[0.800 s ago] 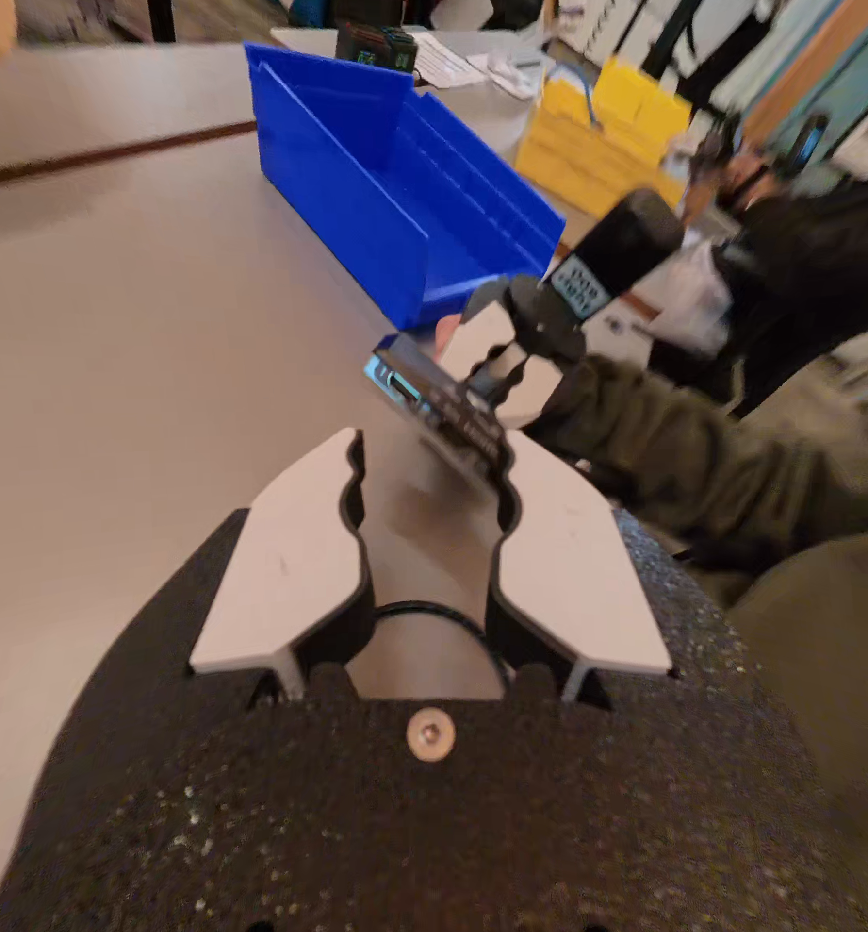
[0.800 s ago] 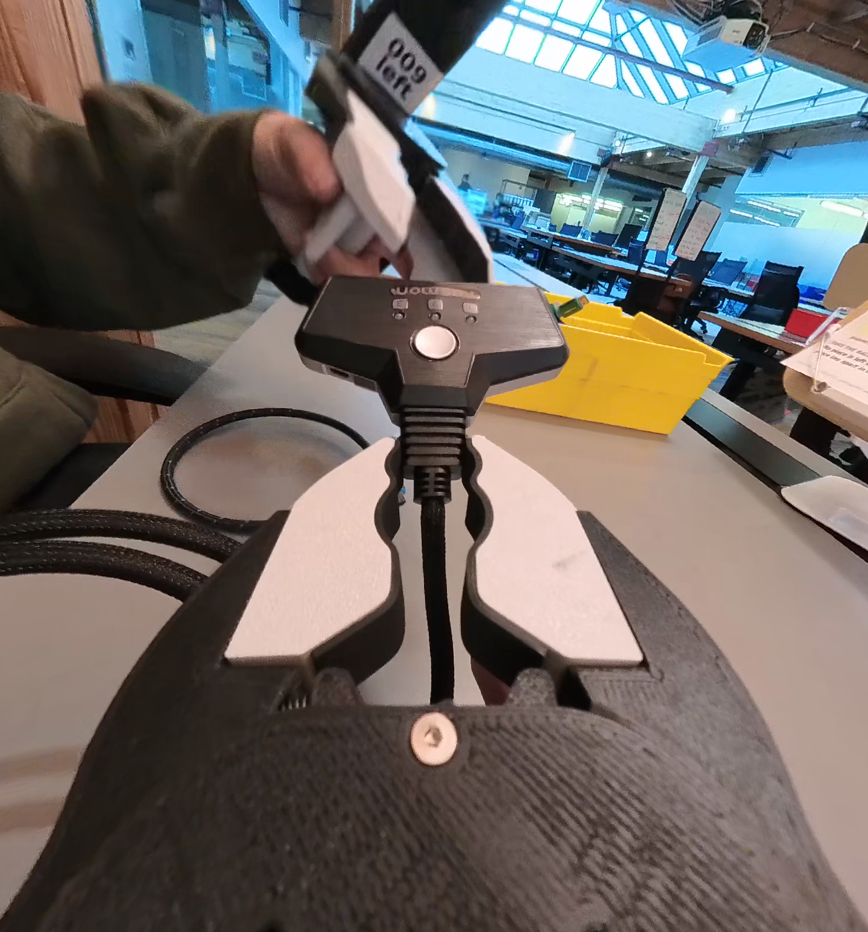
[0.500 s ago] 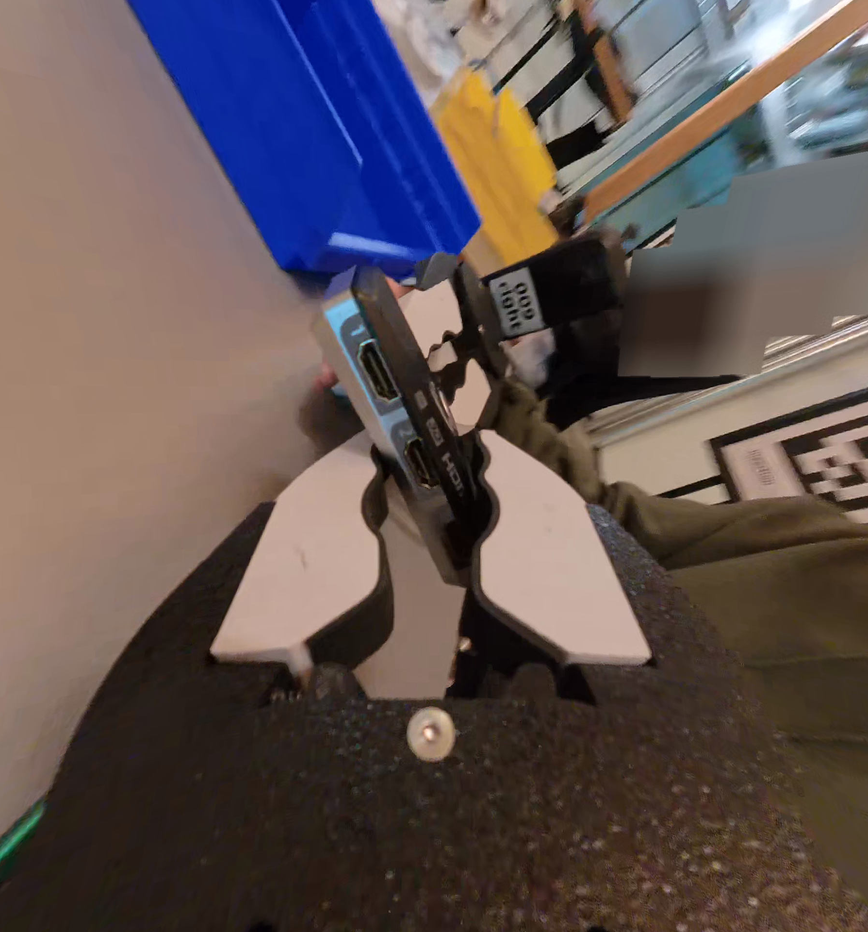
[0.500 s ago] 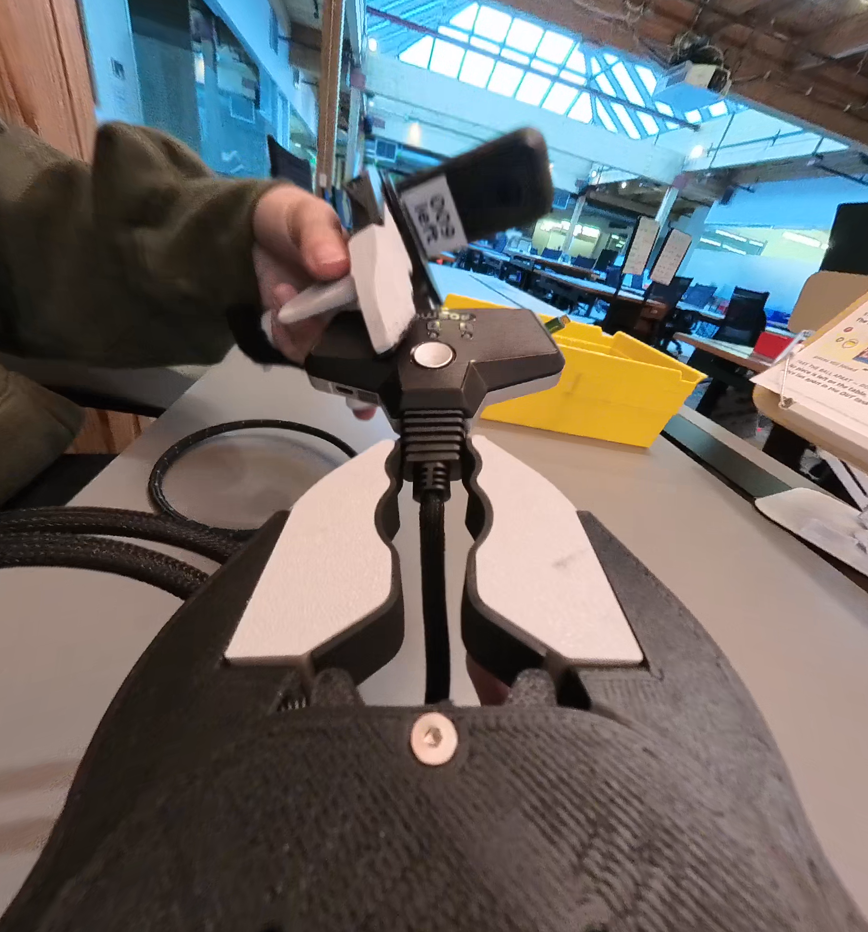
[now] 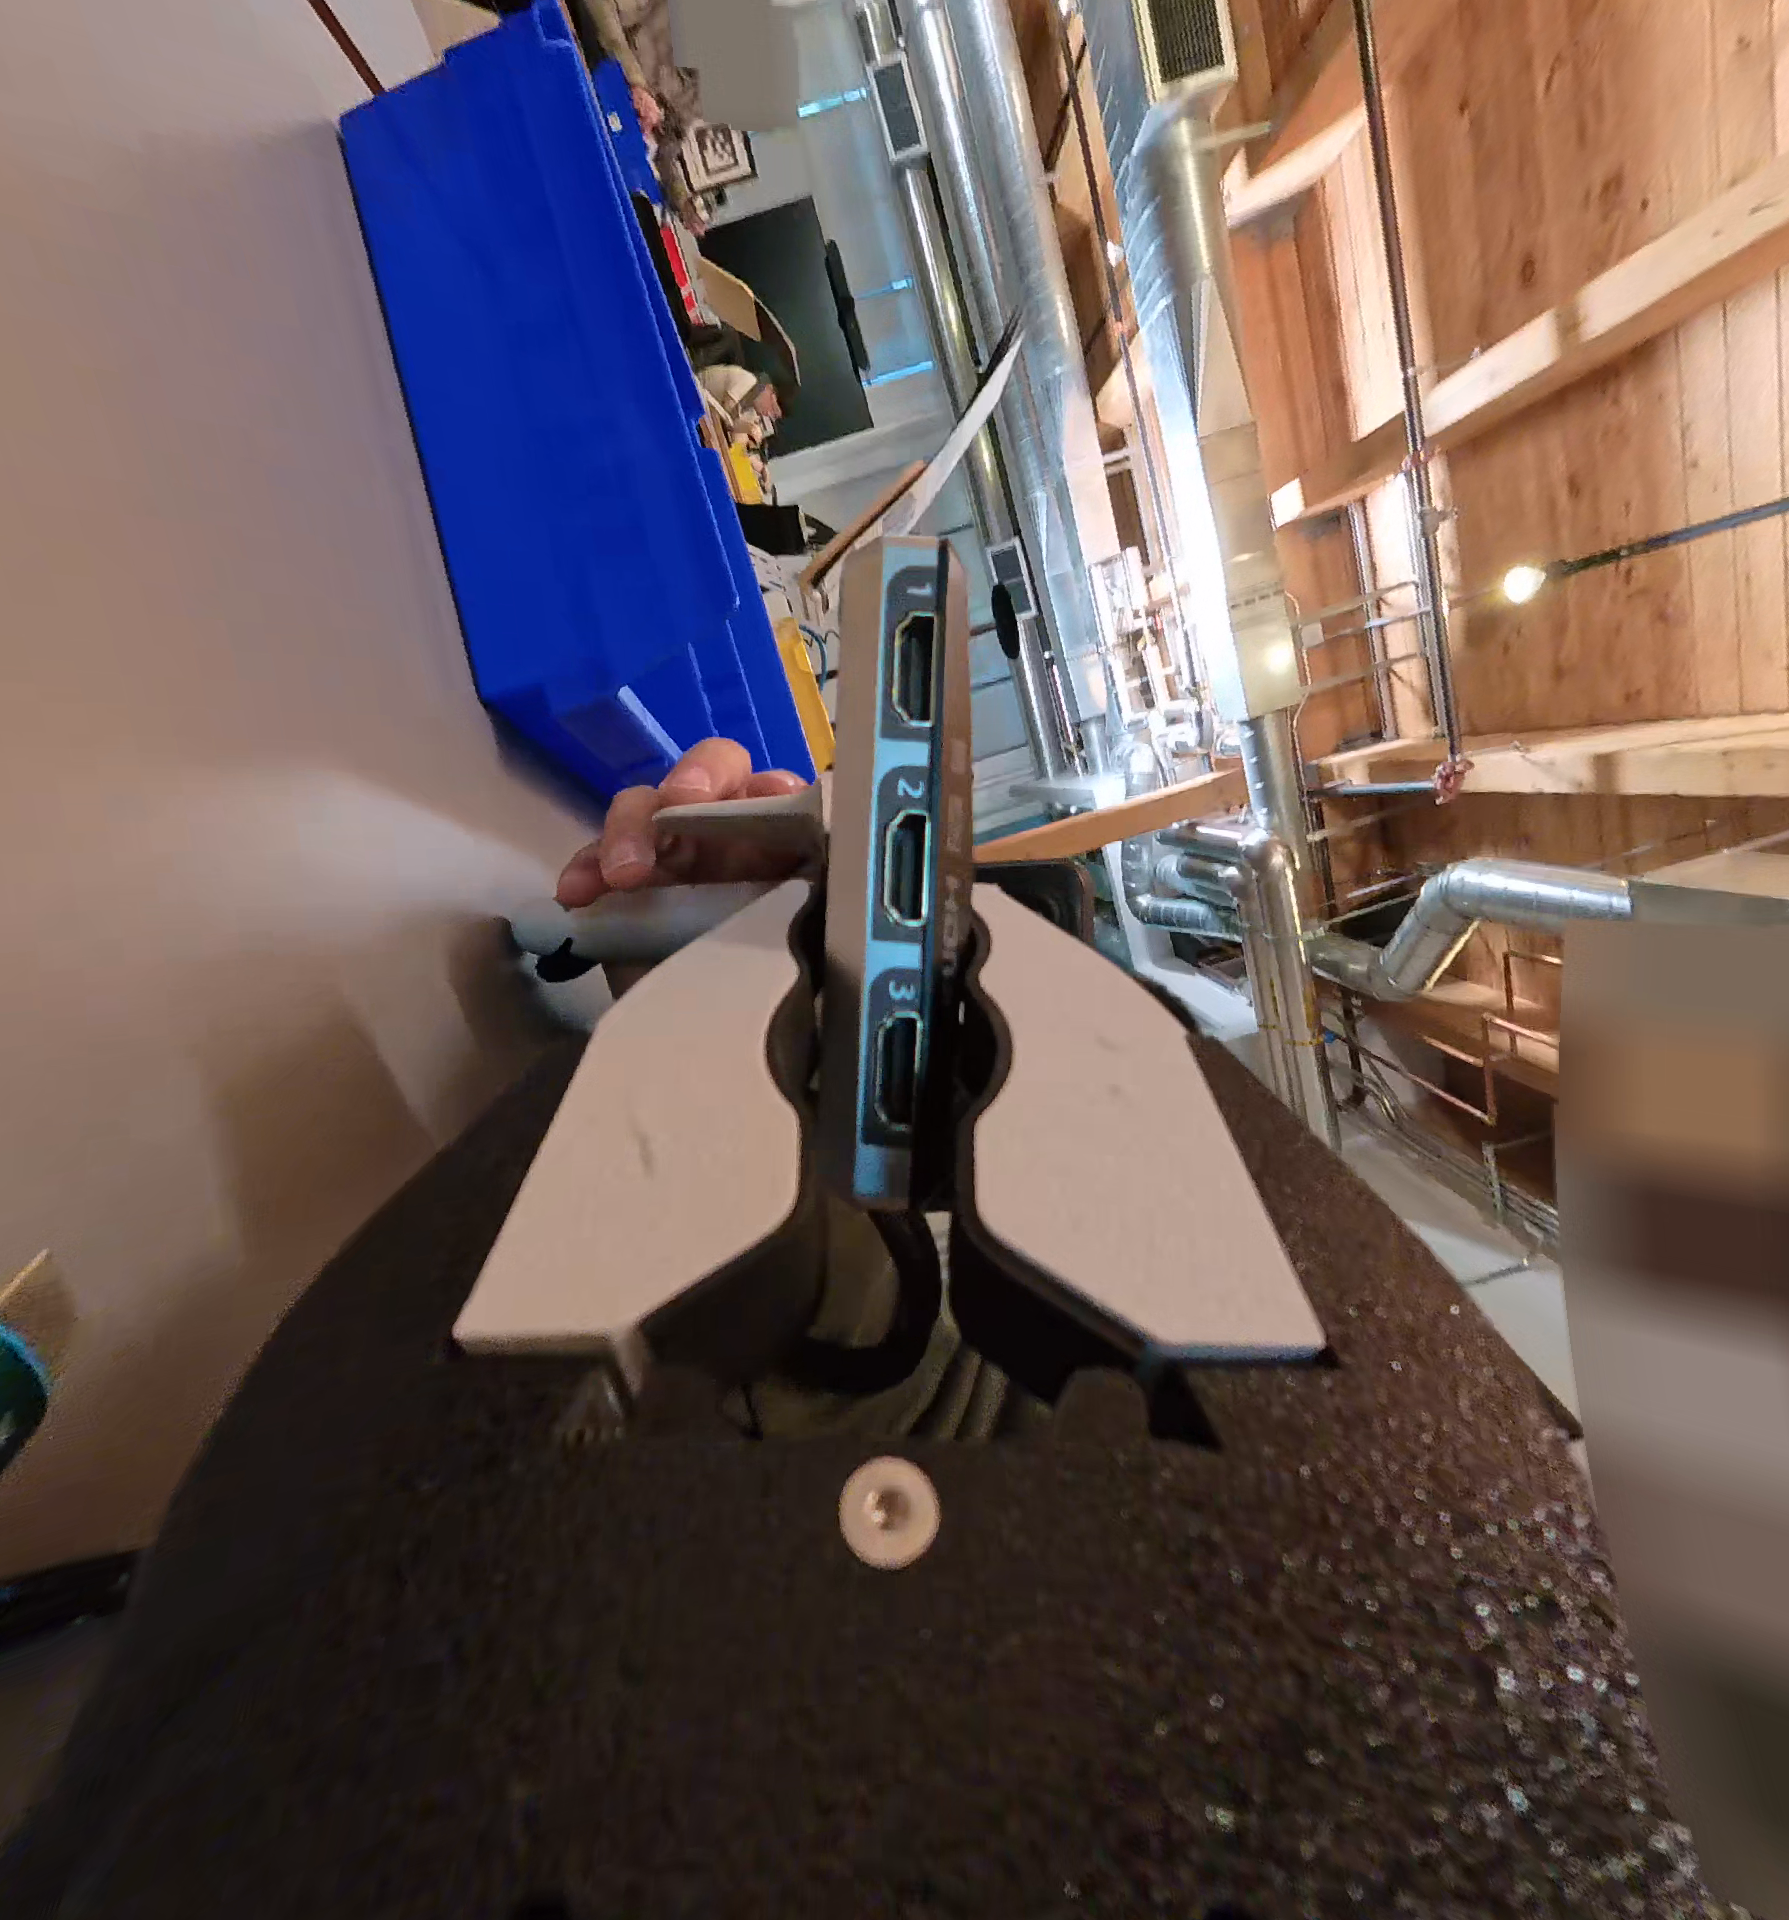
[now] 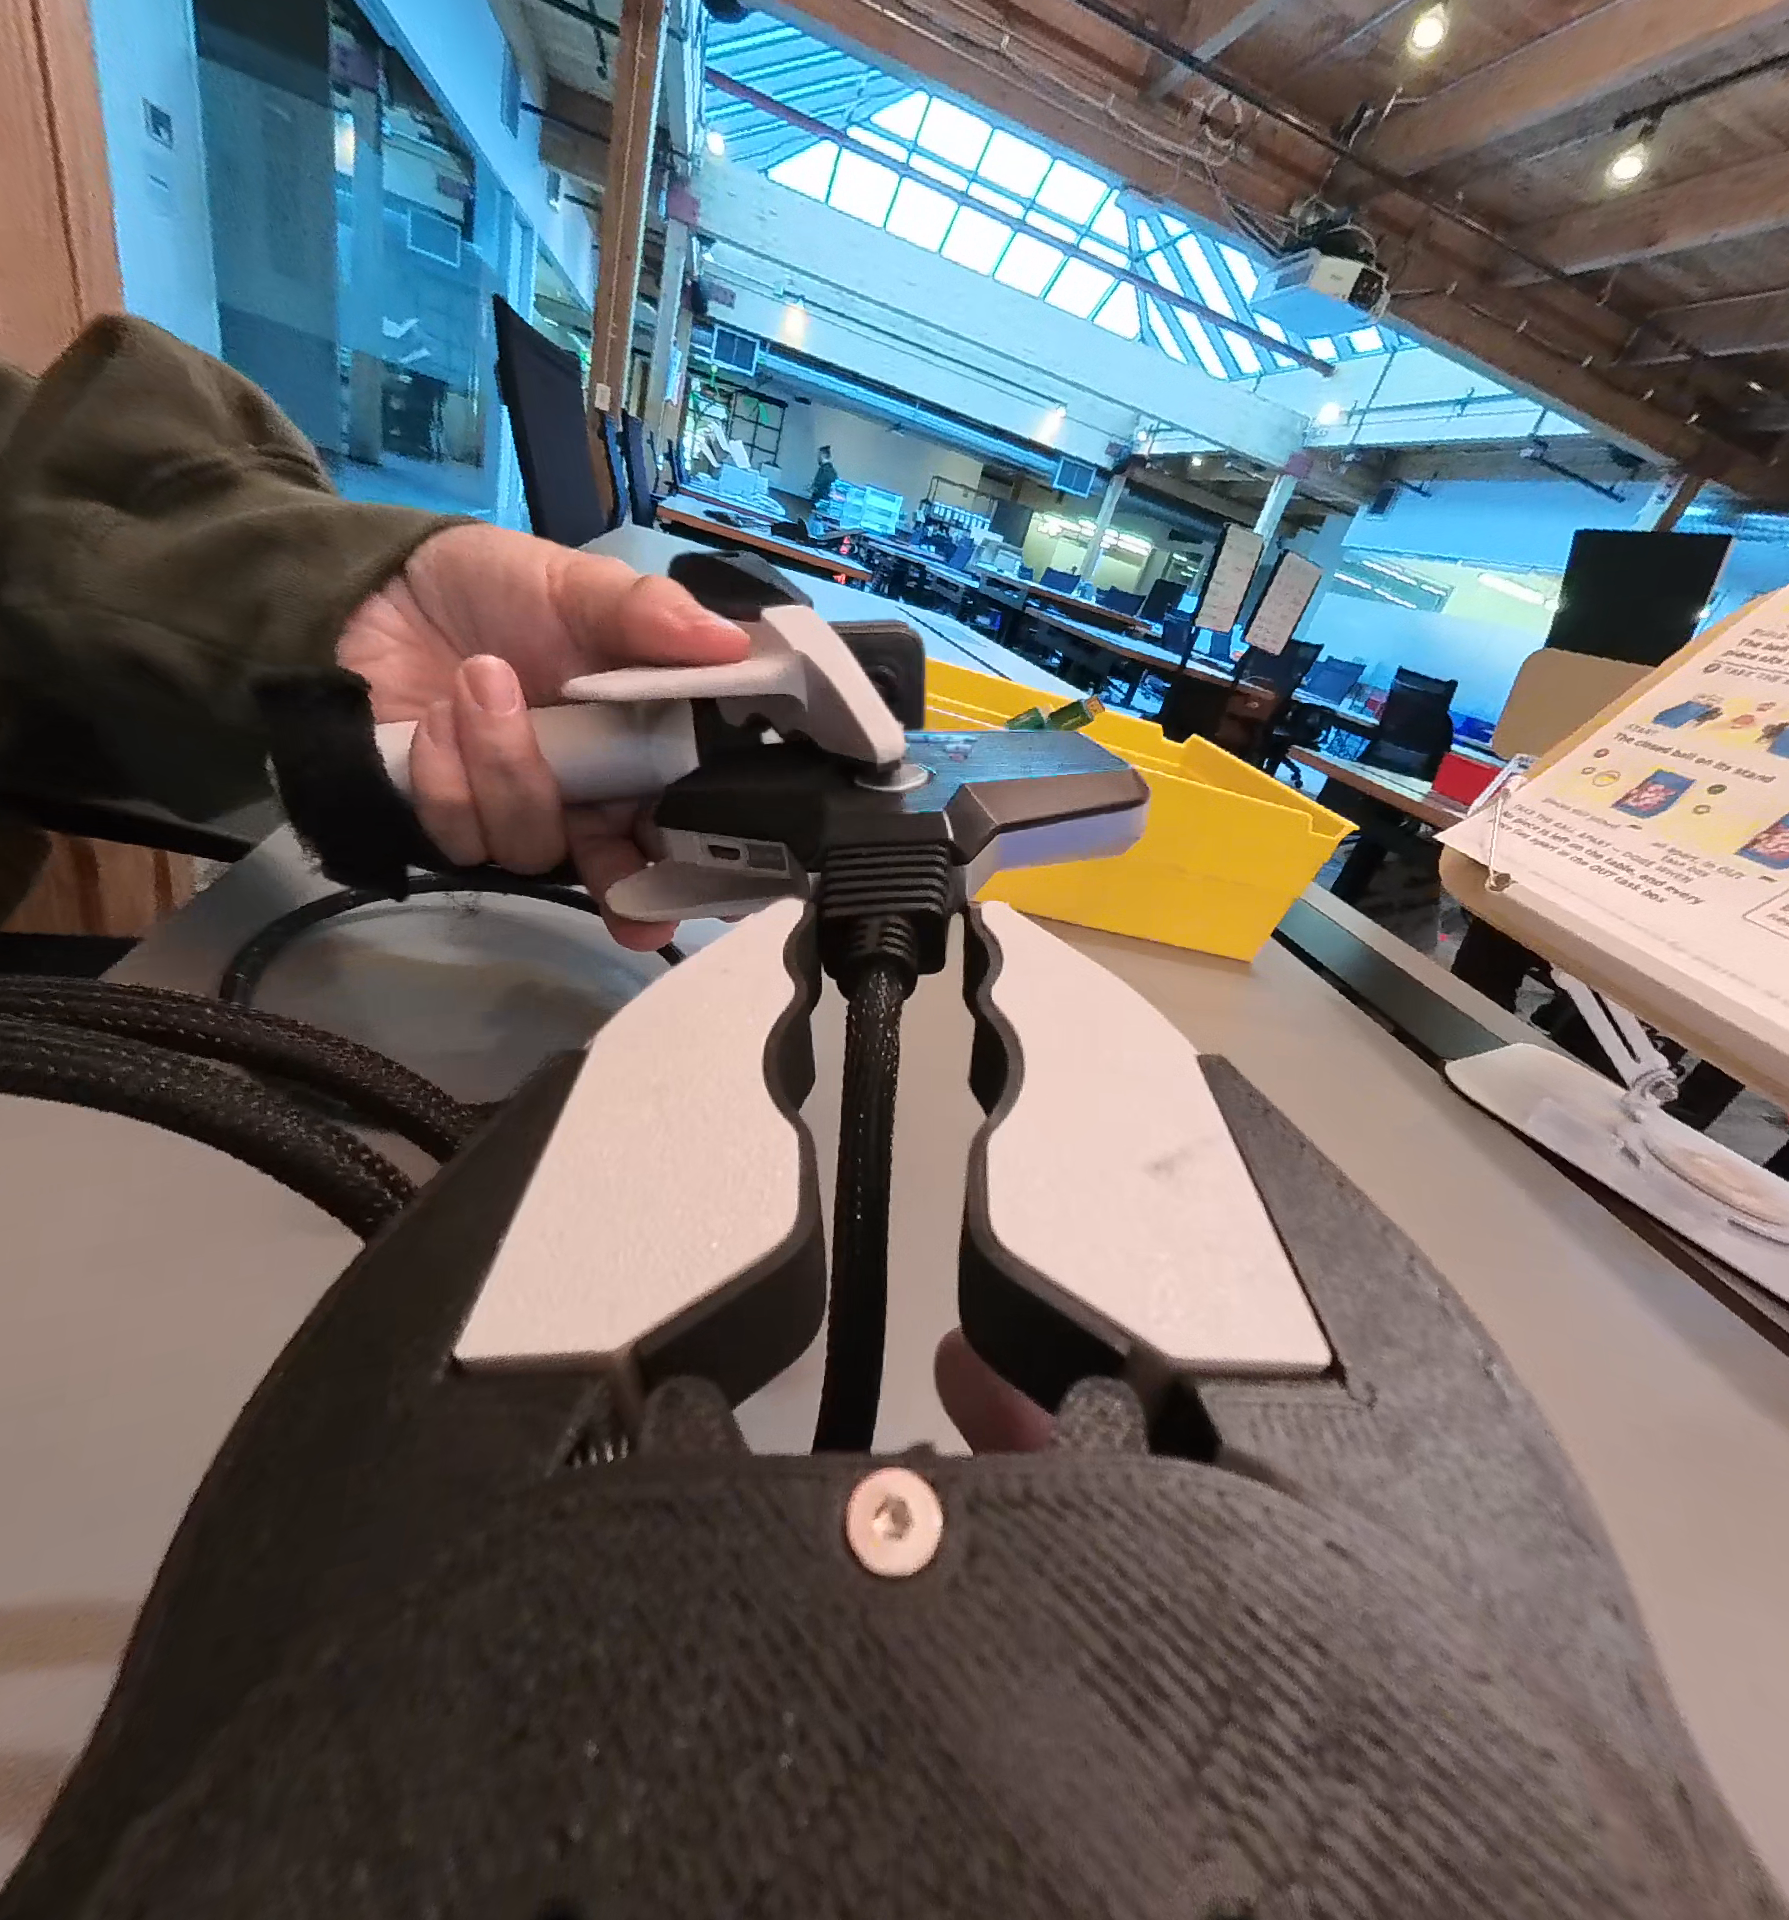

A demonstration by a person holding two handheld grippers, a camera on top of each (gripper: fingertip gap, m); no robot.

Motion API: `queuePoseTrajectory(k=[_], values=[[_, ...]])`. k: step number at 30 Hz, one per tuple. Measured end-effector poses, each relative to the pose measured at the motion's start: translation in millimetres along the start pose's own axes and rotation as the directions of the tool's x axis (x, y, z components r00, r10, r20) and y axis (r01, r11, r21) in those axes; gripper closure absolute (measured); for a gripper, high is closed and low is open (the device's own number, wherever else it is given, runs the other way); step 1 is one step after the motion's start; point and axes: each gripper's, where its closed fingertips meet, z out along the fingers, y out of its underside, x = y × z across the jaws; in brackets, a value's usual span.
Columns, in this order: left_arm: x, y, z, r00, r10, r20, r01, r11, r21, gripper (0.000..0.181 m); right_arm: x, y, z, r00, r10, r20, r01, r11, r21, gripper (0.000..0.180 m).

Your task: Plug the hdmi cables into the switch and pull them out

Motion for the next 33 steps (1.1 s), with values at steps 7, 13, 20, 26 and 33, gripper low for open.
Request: queuePoseTrajectory(k=[7, 13, 20, 26, 33], values=[[1, -2, 1, 1.000, 0.009, 0.019, -0.009, 0.999, 0.038, 0.159, 2, -1, -1, 1.000, -0.013, -0.025, 0.014, 1.000, 0.012, 0.153], [0, -3, 2, 1.000, -0.005, 0.010, 0.004, 0.998, 0.059, 0.159, 2, -4, -3, 0.999, -0.015, -0.029, 0.016, 0.999, 0.034, 0.153], [-5, -8, -1, 1.000, -0.022, 0.021, 0.020, 0.996, 0.090, 0.159, 3, -6, -2, 1.000, -0.005, -0.028, 0.006, 0.998, 0.056, 0.158], [-4, -11, -2, 0.999, 0.002, 0.053, -0.008, 0.994, 0.105, 0.159, 6, -4, 0, 0.998, -0.012, -0.058, 0.014, 0.999, 0.034, 0.158], [-3, -13, -1, 0.997, 0.018, 0.079, -0.027, 0.993, 0.112, 0.159, 7, -3, 1, 0.998, 0.001, -0.068, 0.000, 1.000, 0.026, 0.157]])
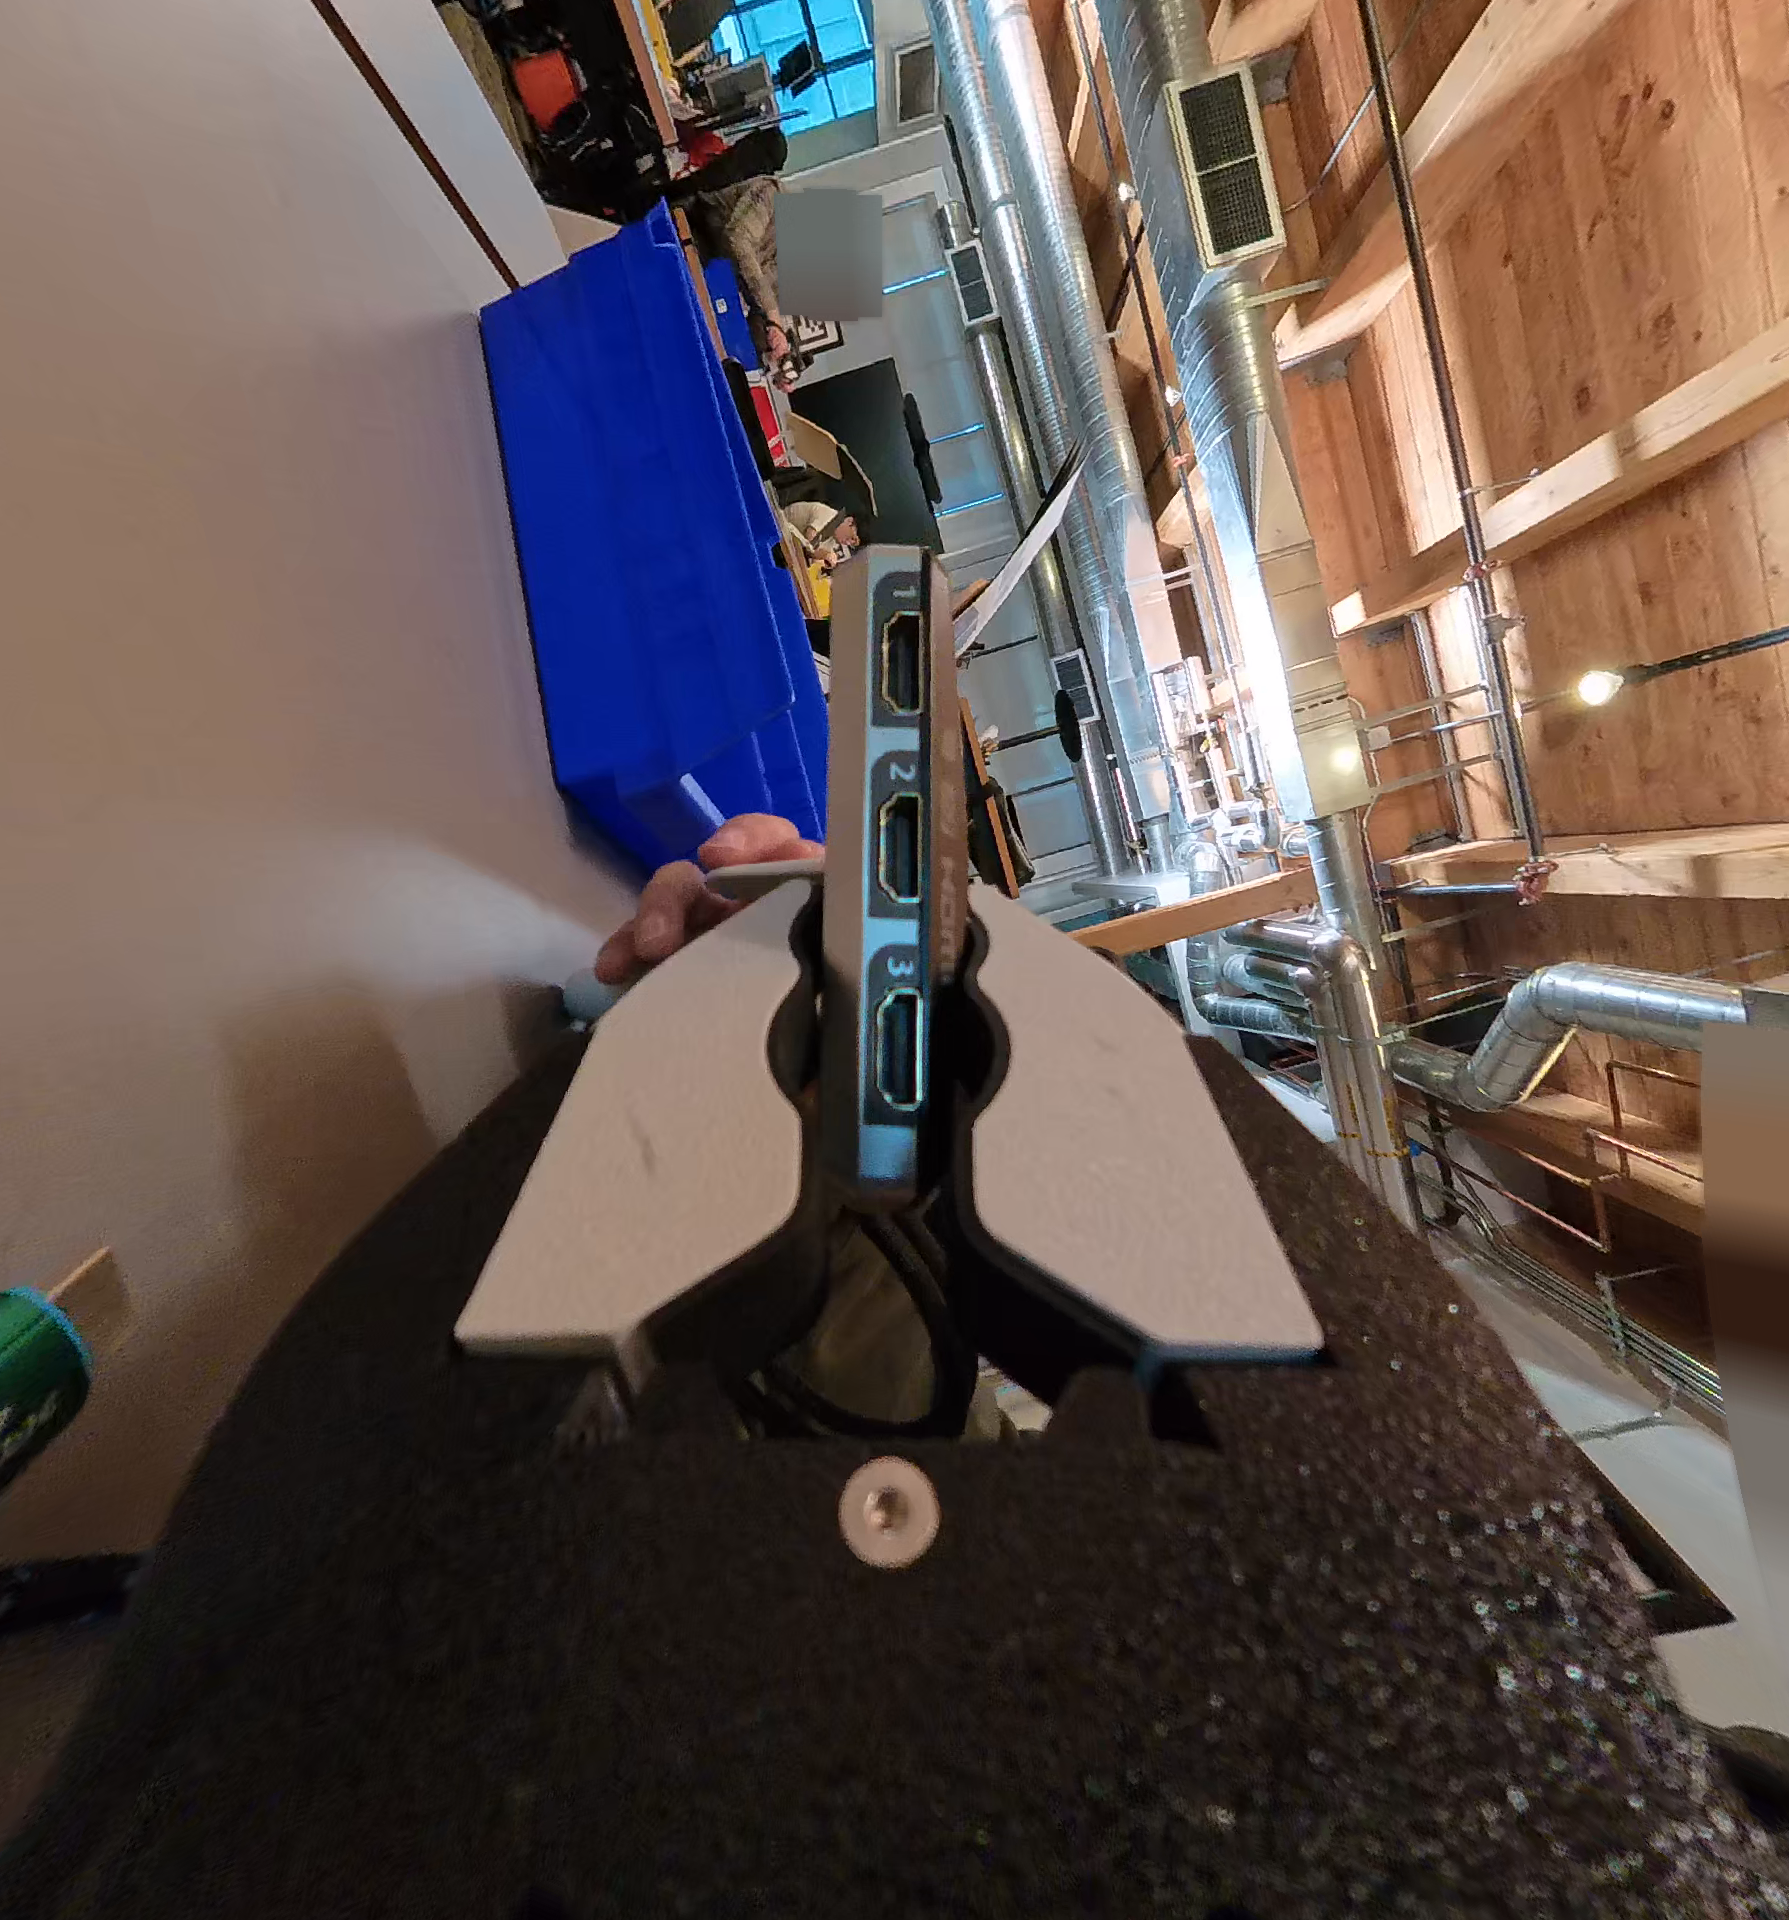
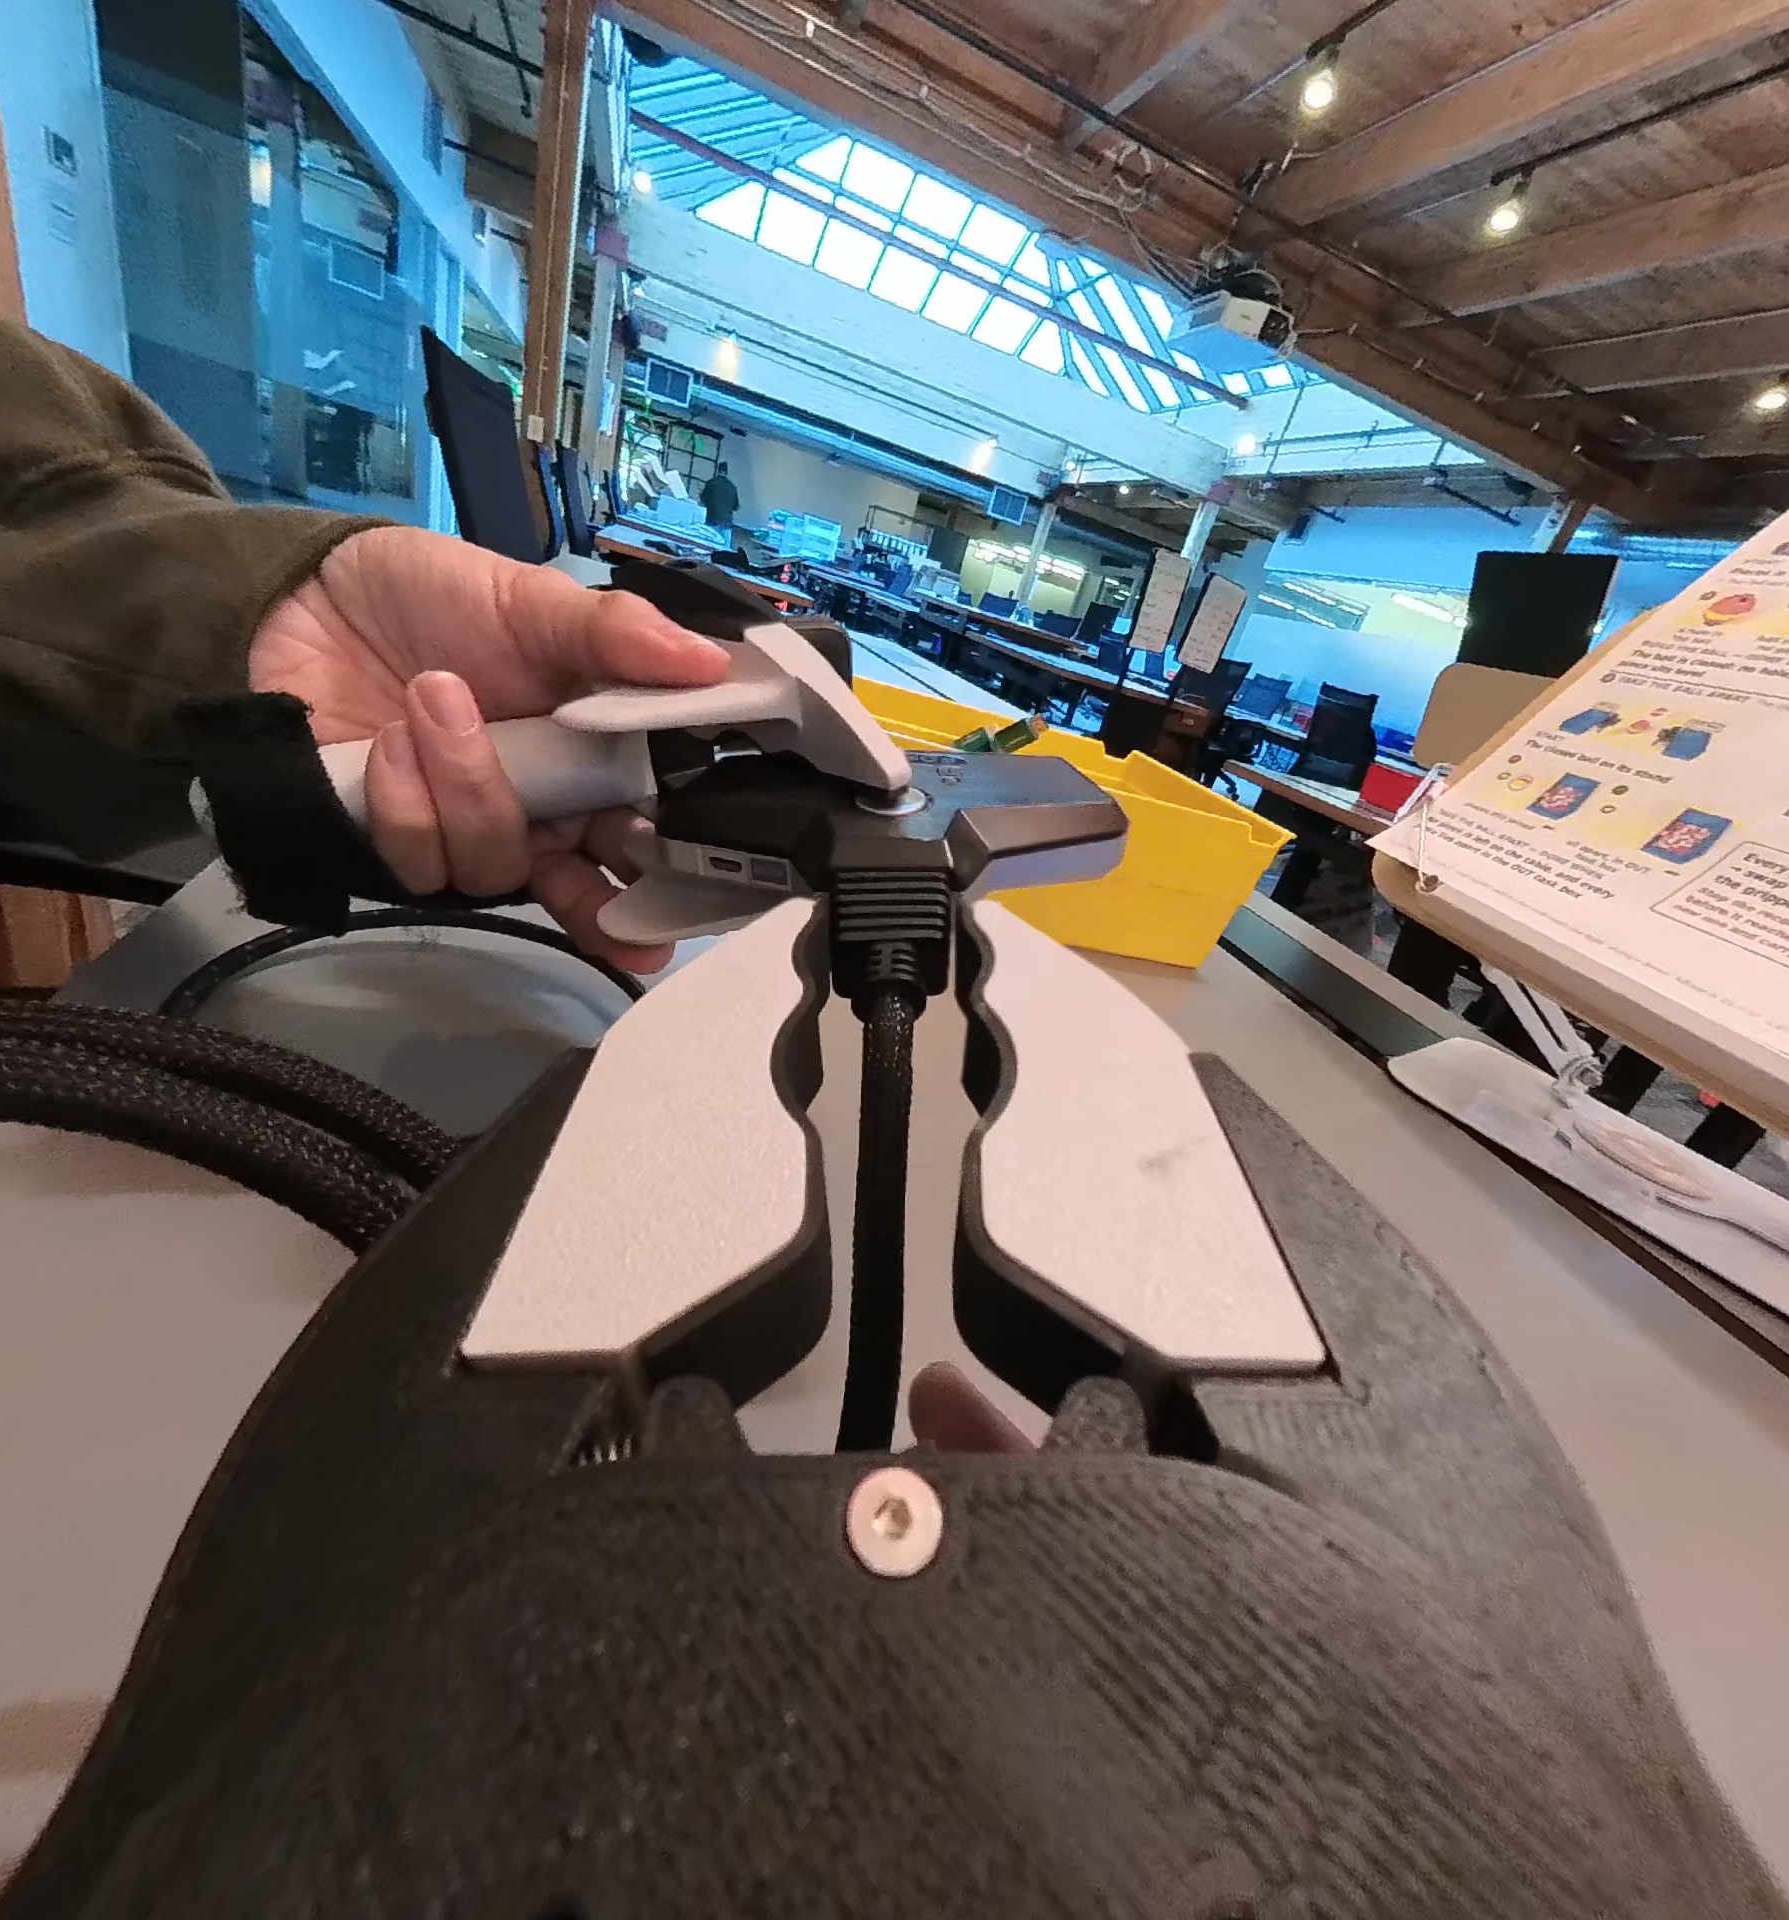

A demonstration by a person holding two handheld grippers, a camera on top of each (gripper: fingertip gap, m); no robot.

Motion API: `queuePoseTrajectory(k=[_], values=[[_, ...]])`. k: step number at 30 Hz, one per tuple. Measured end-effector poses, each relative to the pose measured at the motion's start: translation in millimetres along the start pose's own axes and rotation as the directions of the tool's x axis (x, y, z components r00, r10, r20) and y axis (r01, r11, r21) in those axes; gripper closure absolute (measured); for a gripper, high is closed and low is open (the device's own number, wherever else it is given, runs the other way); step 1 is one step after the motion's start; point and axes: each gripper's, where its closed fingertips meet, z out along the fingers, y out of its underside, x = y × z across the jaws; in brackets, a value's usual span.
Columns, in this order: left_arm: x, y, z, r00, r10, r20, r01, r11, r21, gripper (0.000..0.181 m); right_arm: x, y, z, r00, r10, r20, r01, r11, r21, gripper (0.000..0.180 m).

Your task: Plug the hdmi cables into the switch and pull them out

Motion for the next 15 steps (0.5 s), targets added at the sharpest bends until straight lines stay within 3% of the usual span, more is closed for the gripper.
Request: queuePoseTrajectory(k=[7, 15], values=[[1.8, -1.9, 3.1, 1.000, 0.005, 0.001, -0.005, 1.000, 0.004, 0.159, 4.0, 0.5, 0.3, 1.000, 0.004, -0.030, -0.004, 1.000, -0.004, 0.152], [2.0, -2.0, 4.1, 1.000, 0.015, 0.001, -0.015, 1.000, 0.011, 0.159, 1.1, 4.3, 2.3, 1.000, 0.012, -0.007, -0.012, 0.999, -0.039, 0.158]])
